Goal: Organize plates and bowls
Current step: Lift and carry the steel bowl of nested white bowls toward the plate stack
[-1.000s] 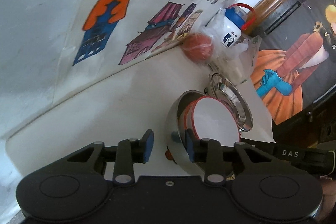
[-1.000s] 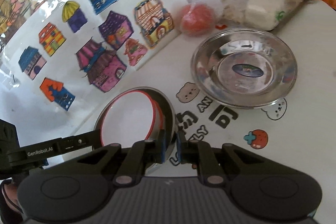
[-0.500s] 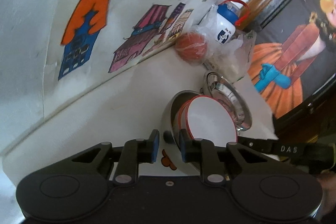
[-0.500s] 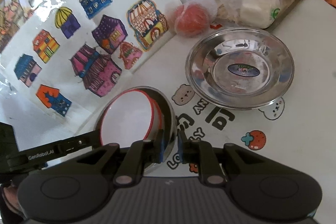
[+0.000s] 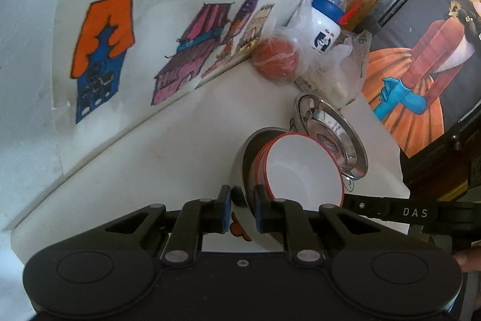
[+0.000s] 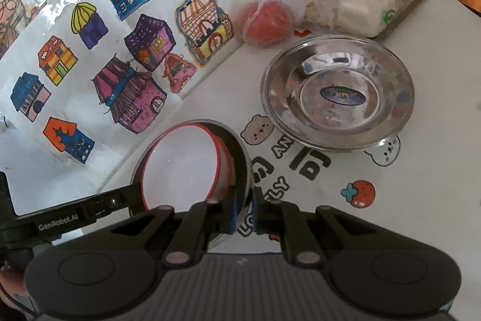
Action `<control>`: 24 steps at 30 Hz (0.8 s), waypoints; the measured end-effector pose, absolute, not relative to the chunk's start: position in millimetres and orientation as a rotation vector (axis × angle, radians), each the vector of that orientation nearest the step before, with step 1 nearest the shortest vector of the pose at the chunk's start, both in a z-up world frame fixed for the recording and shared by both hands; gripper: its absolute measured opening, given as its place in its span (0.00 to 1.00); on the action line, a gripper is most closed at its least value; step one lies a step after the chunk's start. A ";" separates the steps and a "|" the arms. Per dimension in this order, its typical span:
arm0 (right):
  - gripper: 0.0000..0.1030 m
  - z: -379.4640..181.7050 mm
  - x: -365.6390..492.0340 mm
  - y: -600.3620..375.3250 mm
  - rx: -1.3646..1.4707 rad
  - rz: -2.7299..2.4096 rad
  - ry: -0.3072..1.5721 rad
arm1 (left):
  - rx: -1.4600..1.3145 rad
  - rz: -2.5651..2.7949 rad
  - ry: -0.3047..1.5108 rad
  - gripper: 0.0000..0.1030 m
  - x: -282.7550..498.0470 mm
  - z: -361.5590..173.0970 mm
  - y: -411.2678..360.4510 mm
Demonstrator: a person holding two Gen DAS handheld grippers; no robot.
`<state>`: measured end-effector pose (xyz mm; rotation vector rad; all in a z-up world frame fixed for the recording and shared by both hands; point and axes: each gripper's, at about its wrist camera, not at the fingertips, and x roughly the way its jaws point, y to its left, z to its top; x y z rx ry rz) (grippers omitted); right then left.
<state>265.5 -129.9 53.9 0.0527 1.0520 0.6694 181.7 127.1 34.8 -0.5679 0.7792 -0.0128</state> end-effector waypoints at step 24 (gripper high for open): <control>0.10 53.5 241.5 -222.3 0.175 0.532 1.036 | -0.475 -0.172 0.805 0.15 192.0 40.3 53.7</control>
